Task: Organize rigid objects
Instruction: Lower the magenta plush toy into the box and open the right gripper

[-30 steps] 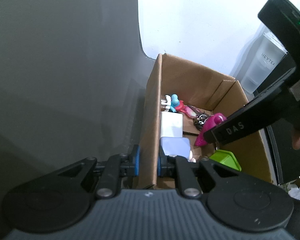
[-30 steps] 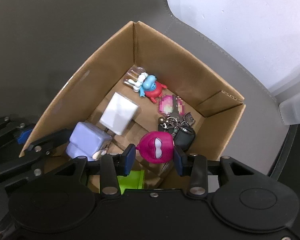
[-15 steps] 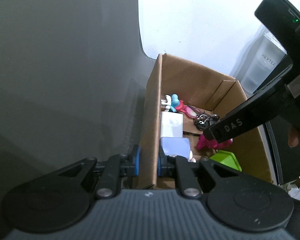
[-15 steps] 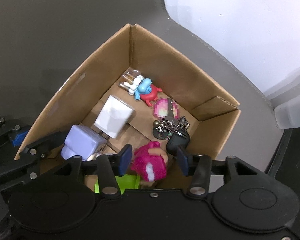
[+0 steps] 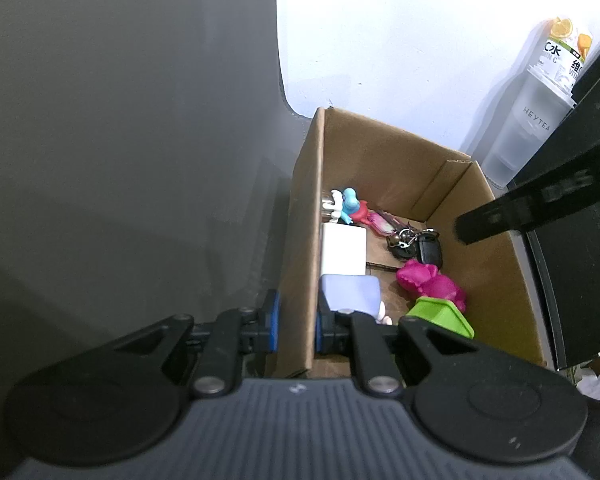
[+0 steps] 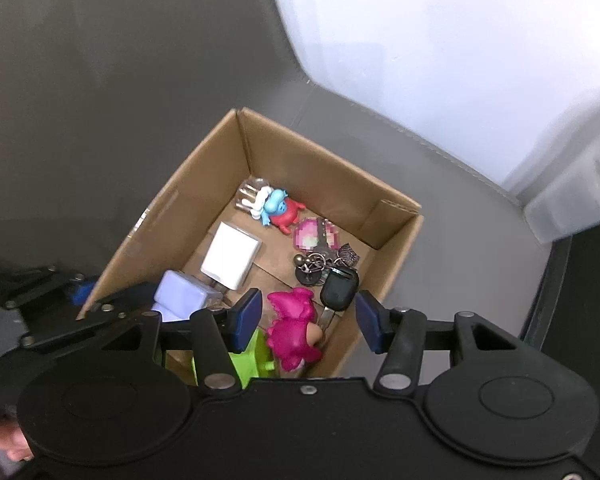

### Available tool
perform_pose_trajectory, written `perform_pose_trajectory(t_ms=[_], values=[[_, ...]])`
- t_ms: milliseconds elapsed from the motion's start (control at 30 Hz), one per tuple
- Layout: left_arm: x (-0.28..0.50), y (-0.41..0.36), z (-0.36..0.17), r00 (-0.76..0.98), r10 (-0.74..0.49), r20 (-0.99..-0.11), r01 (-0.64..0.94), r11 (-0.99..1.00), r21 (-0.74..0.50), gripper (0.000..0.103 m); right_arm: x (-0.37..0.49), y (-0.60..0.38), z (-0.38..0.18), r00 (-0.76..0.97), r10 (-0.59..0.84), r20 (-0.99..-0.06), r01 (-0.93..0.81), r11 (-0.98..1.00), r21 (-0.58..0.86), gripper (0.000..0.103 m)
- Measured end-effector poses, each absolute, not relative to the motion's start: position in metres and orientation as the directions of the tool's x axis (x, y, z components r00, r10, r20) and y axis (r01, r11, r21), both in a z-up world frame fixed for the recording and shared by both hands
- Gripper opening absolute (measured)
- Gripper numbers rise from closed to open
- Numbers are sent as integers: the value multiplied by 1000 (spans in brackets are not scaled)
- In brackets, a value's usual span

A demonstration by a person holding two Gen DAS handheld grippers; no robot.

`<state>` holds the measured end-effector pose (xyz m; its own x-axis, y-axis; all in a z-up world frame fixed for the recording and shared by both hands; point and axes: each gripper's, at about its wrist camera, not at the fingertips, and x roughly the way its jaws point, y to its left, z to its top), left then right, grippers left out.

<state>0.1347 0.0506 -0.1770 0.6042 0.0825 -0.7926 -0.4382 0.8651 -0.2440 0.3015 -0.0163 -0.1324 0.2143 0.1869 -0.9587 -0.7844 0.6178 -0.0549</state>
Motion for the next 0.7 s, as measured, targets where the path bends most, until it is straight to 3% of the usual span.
perform_pose_trajectory(t_ms=[333,567,633,700], values=[[137,54,-176,586,72,-807,-451,856,-252,15,284,-61,-110,209,298,-932,-724,687,57,58],[142,58,-173,534,49,-844,-469,848,-247,15,271,-84,-98,242,363,-900,-681,724,109,70],[143,59,-171,519,47,-853,-474,847,-242,15,268,-91,-95,262,382,-886,-666,736,121,78],[144,57,-168,512,55,-857,-474,851,-228,24,266,-98,-94,280,395,-875,-649,749,130,80]])
